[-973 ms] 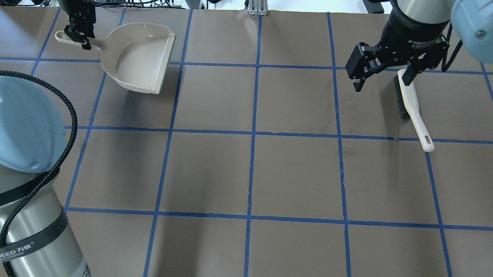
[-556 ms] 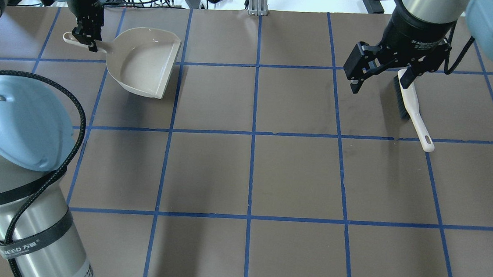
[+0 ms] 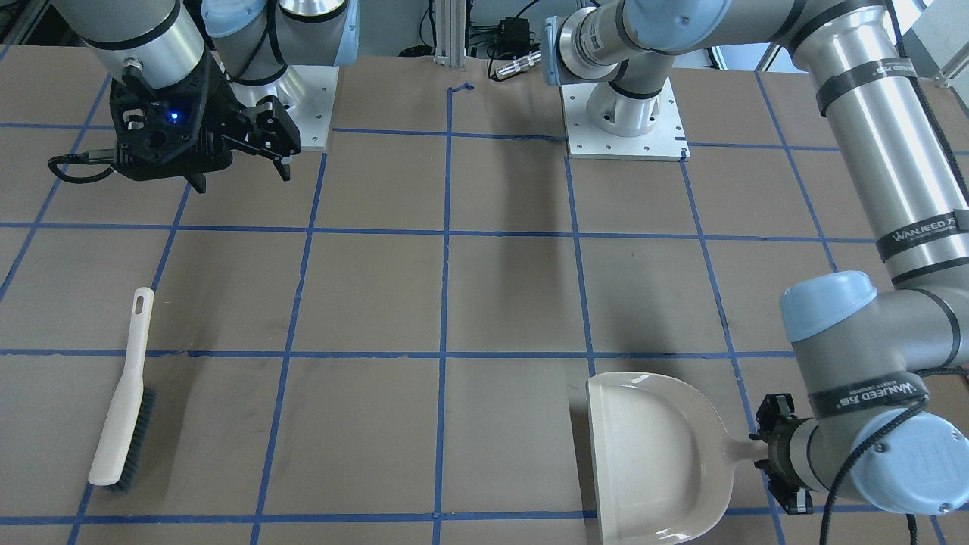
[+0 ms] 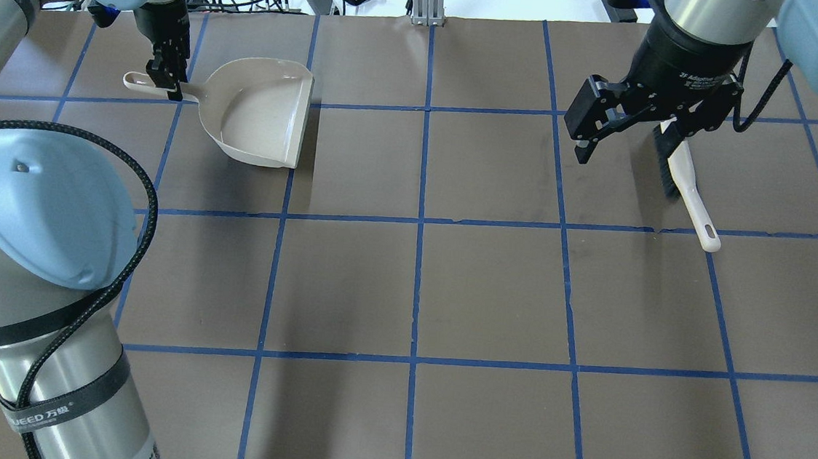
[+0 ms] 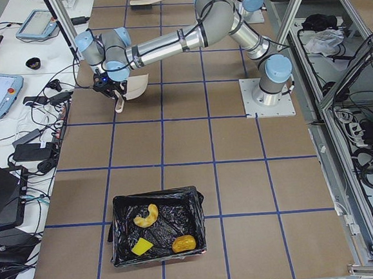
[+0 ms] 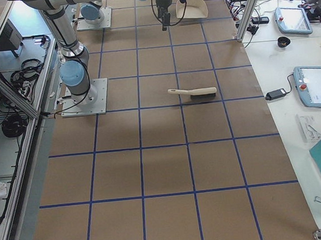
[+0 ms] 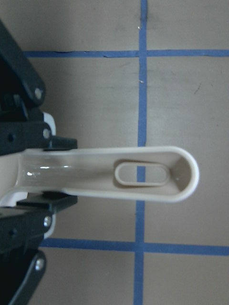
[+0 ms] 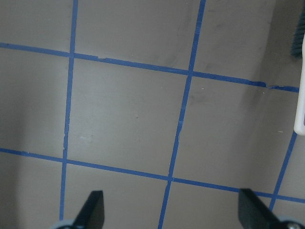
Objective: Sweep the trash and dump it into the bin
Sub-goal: 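Lower the beige dustpan onto the table with the left gripper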
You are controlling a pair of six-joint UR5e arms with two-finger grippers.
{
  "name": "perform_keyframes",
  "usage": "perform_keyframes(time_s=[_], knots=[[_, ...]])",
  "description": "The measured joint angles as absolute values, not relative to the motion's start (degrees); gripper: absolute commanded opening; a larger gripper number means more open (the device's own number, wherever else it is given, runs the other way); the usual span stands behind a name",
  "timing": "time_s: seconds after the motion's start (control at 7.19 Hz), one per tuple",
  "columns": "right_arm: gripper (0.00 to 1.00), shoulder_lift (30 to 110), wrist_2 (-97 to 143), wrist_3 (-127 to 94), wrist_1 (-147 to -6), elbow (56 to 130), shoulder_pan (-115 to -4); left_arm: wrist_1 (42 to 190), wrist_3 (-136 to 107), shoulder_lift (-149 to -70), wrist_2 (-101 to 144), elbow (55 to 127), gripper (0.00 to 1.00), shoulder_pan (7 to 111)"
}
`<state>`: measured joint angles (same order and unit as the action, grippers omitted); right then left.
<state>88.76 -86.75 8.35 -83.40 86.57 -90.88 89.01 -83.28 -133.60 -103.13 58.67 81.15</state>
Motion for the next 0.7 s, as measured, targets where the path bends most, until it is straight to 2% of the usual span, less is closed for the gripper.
perform_keyframes(time_s=[0.56,0.7], knots=[[1.0,88.8,-88.0,9.3,-83.1,86.6,-90.9,81.4,-83.2,-129.9,-103.8,69.1,0.0,82.4],[1.0,88.8,-88.3,10.0,-83.1,86.6,-90.9,80.7,-83.2,-129.0,-103.9,70.1,0.33,82.4]])
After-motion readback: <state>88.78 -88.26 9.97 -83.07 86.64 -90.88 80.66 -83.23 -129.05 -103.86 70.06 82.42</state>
